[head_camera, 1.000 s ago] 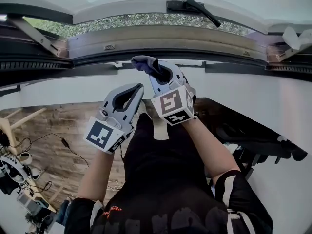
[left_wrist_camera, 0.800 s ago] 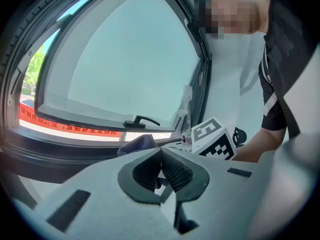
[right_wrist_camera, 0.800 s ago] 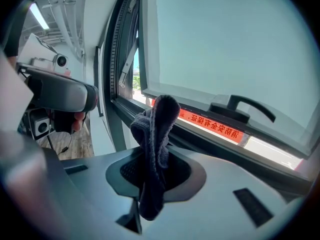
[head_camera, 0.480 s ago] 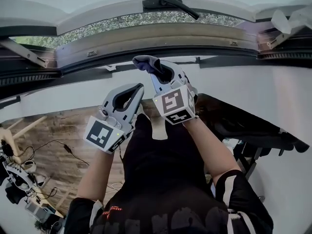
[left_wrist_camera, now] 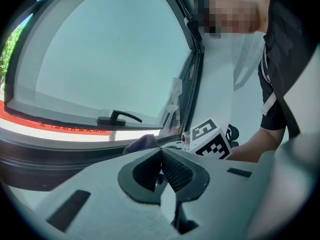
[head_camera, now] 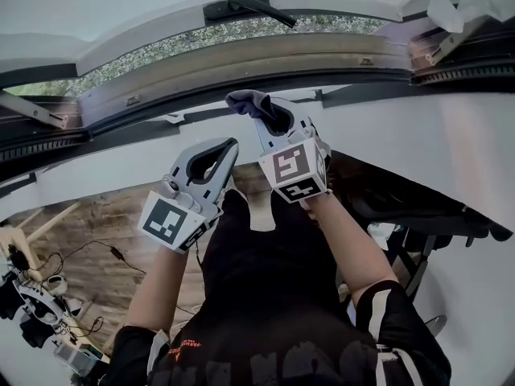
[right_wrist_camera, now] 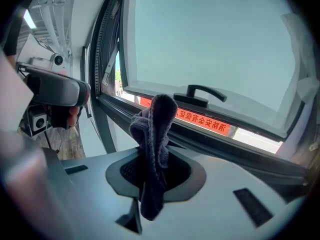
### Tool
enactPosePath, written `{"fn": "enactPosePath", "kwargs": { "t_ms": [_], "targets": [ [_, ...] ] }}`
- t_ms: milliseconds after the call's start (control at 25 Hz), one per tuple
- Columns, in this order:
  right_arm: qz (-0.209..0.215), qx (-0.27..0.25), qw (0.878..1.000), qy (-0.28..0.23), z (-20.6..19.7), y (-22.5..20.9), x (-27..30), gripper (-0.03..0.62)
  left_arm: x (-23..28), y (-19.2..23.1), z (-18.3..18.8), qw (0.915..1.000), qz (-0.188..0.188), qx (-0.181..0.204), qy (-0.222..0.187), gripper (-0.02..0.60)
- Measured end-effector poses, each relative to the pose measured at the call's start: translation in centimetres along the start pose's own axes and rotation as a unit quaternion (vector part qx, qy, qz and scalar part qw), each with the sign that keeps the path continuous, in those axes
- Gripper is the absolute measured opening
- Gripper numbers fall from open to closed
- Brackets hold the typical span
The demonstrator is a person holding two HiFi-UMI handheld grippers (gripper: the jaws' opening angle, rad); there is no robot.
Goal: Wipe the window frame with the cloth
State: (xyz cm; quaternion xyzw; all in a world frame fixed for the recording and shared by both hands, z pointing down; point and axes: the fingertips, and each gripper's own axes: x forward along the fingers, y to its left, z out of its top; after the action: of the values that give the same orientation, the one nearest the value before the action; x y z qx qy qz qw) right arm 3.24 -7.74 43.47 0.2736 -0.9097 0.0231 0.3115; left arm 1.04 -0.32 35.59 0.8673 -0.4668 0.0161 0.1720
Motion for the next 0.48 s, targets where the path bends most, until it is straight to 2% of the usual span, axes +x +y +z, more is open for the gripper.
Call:
{"fn": "enactPosePath", "kwargs": {
  "t_ms": [480],
  "targets": [
    [-0.038,0.025,0.999,0.005,-2.8,-5.1,-2.3,0.061,3.9,-2.3,0.0,0.9995,-0.026,0.008,0.013,0.020]
  ]
}}
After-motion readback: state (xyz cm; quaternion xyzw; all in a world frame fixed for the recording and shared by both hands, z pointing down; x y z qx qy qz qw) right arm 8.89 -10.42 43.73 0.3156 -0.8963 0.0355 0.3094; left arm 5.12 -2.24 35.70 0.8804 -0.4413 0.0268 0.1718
